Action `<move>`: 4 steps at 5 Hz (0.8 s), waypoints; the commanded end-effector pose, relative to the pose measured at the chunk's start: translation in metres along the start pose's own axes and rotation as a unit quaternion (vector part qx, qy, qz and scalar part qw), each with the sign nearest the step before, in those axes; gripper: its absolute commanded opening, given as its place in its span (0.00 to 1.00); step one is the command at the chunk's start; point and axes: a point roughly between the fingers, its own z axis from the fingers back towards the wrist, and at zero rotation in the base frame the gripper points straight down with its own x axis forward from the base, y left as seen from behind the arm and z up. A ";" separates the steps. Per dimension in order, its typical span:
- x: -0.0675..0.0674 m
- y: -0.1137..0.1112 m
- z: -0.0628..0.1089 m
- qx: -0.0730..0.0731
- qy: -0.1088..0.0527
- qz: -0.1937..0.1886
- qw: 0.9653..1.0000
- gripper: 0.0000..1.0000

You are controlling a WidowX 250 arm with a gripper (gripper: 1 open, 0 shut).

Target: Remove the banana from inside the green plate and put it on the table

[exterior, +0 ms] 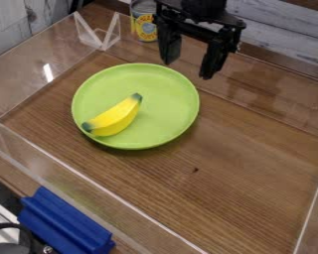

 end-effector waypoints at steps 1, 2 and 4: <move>-0.005 0.007 -0.006 -0.002 -0.003 0.006 1.000 1.00; -0.015 0.018 -0.013 -0.004 -0.018 0.018 1.000 1.00; -0.025 0.040 -0.021 -0.009 -0.046 0.021 0.999 1.00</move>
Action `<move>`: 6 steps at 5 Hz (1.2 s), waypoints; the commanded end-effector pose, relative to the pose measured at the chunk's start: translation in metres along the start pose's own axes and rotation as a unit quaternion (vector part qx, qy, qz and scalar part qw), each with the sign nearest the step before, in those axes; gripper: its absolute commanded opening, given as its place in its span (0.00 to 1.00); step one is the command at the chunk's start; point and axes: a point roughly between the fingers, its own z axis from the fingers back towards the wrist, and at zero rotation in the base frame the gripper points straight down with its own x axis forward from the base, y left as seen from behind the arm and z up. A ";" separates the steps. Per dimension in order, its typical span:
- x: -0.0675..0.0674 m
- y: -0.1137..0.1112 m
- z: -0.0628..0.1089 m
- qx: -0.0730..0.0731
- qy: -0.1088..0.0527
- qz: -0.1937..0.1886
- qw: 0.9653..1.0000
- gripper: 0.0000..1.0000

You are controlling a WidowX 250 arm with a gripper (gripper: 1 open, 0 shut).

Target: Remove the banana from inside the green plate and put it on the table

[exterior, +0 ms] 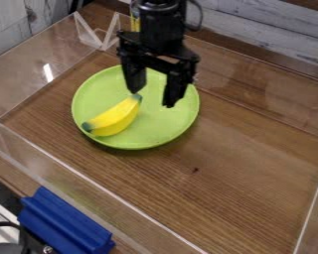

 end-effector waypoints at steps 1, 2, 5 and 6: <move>0.001 0.009 0.009 0.000 -0.039 -0.004 0.999 1.00; 0.000 0.014 0.003 -0.003 -0.041 -0.003 0.999 1.00; -0.003 0.017 -0.011 -0.009 -0.035 -0.007 0.999 1.00; -0.004 0.018 -0.015 -0.011 -0.034 -0.008 0.999 1.00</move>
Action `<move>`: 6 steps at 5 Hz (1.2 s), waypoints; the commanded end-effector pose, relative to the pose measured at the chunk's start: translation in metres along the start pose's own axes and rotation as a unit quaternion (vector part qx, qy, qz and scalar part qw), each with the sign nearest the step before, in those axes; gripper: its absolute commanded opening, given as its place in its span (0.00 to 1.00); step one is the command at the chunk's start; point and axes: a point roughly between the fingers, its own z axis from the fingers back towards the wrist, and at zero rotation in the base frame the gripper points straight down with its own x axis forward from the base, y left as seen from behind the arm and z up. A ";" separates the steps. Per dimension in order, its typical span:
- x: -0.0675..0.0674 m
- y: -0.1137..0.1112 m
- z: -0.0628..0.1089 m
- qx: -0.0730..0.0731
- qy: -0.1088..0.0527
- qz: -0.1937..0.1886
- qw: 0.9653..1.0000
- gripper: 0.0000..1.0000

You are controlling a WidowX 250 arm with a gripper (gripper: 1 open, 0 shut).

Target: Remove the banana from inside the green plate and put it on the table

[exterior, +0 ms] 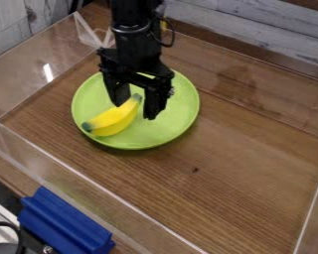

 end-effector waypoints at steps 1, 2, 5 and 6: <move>0.003 0.004 0.004 -0.001 -0.015 0.004 1.000 1.00; 0.002 0.005 0.001 -0.004 -0.016 0.006 1.000 1.00; 0.004 0.011 -0.003 -0.012 -0.013 0.017 1.000 1.00; 0.005 0.014 -0.001 -0.016 -0.011 0.022 1.000 1.00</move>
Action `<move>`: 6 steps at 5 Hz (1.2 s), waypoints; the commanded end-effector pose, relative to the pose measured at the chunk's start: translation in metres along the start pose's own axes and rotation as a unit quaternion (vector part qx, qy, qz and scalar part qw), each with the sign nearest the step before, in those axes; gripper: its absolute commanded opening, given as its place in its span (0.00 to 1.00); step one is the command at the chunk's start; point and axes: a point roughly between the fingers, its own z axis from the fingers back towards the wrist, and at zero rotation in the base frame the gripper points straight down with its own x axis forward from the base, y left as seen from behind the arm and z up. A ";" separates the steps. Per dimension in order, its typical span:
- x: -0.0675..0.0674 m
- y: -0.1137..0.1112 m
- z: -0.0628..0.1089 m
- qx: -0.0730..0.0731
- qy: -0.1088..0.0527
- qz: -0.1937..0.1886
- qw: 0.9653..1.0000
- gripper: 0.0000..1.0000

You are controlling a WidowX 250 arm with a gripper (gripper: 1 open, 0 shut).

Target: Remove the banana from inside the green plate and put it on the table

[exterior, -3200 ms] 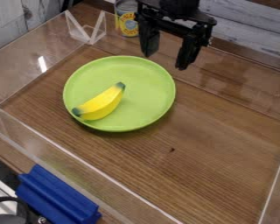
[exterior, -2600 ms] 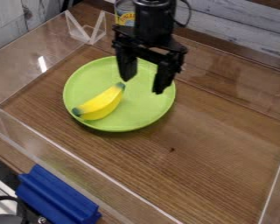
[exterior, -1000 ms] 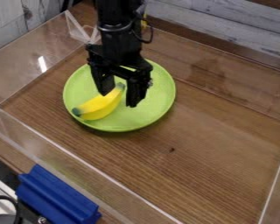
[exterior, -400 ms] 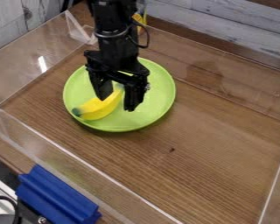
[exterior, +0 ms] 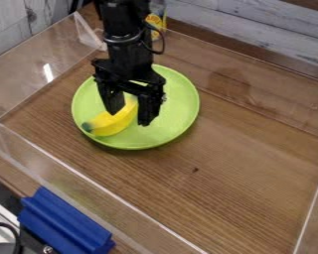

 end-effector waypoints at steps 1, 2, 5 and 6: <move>0.011 0.006 0.013 -0.001 -0.022 0.007 1.000 1.00; 0.013 0.009 0.013 -0.004 -0.023 0.011 1.000 1.00; 0.017 0.015 0.007 -0.009 -0.021 0.017 1.000 1.00; 0.018 0.016 0.001 -0.008 -0.020 0.015 1.000 1.00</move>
